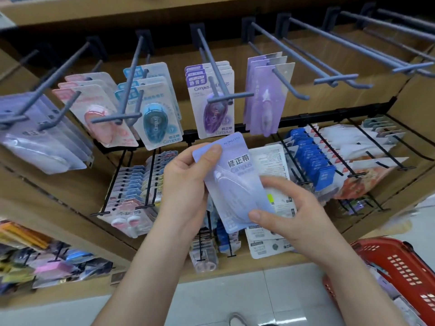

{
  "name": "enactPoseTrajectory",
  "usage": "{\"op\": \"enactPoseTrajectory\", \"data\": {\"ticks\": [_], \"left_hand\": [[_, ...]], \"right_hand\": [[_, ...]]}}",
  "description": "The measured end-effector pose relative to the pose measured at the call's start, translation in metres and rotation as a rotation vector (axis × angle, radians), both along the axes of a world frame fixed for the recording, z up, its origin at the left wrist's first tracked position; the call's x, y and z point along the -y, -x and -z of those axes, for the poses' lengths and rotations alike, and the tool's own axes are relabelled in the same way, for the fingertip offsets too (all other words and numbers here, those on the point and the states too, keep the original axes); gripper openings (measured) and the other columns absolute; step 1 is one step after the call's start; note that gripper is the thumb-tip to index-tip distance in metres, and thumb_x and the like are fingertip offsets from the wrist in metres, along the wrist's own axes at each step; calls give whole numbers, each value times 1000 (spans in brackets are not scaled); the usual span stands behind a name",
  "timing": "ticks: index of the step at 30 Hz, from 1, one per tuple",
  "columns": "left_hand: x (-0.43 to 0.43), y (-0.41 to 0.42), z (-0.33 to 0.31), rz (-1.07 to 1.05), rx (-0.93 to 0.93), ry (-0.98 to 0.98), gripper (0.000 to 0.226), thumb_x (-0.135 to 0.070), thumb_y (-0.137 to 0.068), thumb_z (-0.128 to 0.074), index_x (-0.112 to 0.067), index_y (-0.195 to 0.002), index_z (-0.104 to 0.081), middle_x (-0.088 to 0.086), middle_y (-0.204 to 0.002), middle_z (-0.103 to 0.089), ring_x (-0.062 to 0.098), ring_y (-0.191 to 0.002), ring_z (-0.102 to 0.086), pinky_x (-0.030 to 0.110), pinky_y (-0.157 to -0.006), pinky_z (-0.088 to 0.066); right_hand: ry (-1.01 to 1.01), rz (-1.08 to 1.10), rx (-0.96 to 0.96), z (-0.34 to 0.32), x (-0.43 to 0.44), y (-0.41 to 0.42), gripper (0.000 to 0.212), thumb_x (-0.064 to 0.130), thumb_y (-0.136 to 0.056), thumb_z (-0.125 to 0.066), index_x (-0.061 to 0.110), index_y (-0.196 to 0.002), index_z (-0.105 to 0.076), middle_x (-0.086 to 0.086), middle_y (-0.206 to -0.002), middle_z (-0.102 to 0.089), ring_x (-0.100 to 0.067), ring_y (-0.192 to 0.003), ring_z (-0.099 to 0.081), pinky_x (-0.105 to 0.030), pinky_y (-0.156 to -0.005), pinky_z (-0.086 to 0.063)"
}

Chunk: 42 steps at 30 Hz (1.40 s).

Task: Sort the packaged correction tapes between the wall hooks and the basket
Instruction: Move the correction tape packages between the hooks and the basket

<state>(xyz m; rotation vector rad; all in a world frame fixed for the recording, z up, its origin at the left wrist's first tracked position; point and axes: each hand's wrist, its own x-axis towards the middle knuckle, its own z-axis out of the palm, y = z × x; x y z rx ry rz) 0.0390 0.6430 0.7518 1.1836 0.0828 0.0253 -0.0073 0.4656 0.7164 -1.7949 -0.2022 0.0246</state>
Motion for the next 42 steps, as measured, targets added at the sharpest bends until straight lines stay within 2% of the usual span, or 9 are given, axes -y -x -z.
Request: {"op": "enactPoseTrajectory", "data": {"ticks": [7, 11, 14, 24, 30, 33, 35, 38, 42], "left_hand": [[-34, 26, -12, -158, 121, -43, 16, -23, -79, -64, -11, -89, -69, 3, -83, -74, 15, -76, -69, 29, -69, -58], [-66, 40, -22, -286, 166, -67, 16, -23, -78, -65, -11, -88, -69, 4, -83, -73, 21, -82, -68, 37, -74, -57], [-93, 47, -29, -394, 200, -75, 11, -22, -79, -66, -12, -83, -69, 1, -80, -72, 17, -78, -67, 33, -71, -57], [-176, 41, -33, -711, 293, -270, 15, -12, -97, -60, -14, -84, -66, -10, -70, -70, 9, -69, -65, 27, -63, -54], [-211, 27, -33, -781, 326, -362, 16, -30, -87, -71, -31, -72, -73, -4, -73, -63, 18, -76, -57, 40, -70, -49], [-218, 27, -35, -814, 394, -445, 21, -30, -90, -70, -33, -69, -70, -7, -64, -53, 11, -66, -46, 31, -61, -39], [-220, 29, -37, -831, 427, -457, 20, -25, -92, -69, -31, -73, -67, -13, -58, -49, 5, -59, -40, 24, -57, -34], [-223, 27, -37, -855, 389, -405, 19, -18, -93, -69, -26, -76, -63, -20, -53, -56, -3, -55, -46, 16, -56, -38], [-231, 21, -42, -750, 300, -363, 20, -13, -96, -62, -20, -78, -67, -18, -60, -65, 0, -62, -57, 21, -62, -47]], "right_hand": [[61, -166, 2, -5, -34, -6, 21, 42, -72, -72, 54, -89, -73, 36, -116, -61, 21, -112, -49, 5, -86, -33], [90, -245, -2, -5, -62, -16, 19, 25, -88, -72, 43, -94, -76, 18, -117, -67, 9, -113, -56, -9, -93, -40], [100, -259, 23, -7, -94, -21, 13, 29, -90, -68, 40, -90, -75, 12, -112, -69, 7, -103, -59, -6, -82, -40], [91, -347, 82, -12, -198, -30, 17, 29, -99, -59, 33, -91, -73, 20, -99, -68, -2, -102, -57, -15, -80, -41], [51, -325, 53, -18, -227, -32, 17, 31, -99, -58, 29, -93, -74, 26, -94, -66, 11, -97, -56, -1, -75, -39], [31, -297, 61, -19, -236, -33, 16, 31, -99, -59, 31, -91, -73, 23, -97, -68, 3, -101, -59, -14, -84, -43], [23, -303, 68, -21, -241, -32, 18, 30, -99, -59, 36, -87, -71, 29, -92, -67, 8, -99, -58, -10, -83, -41], [15, -316, 78, -22, -245, -32, 17, 28, -98, -60, 33, -88, -72, 31, -87, -65, 14, -94, -56, 0, -75, -37], [-22, -292, 58, -20, -250, -32, 17, 27, -98, -60, 24, -94, -76, 23, -90, -70, 7, -93, -62, -6, -76, -44]]}}
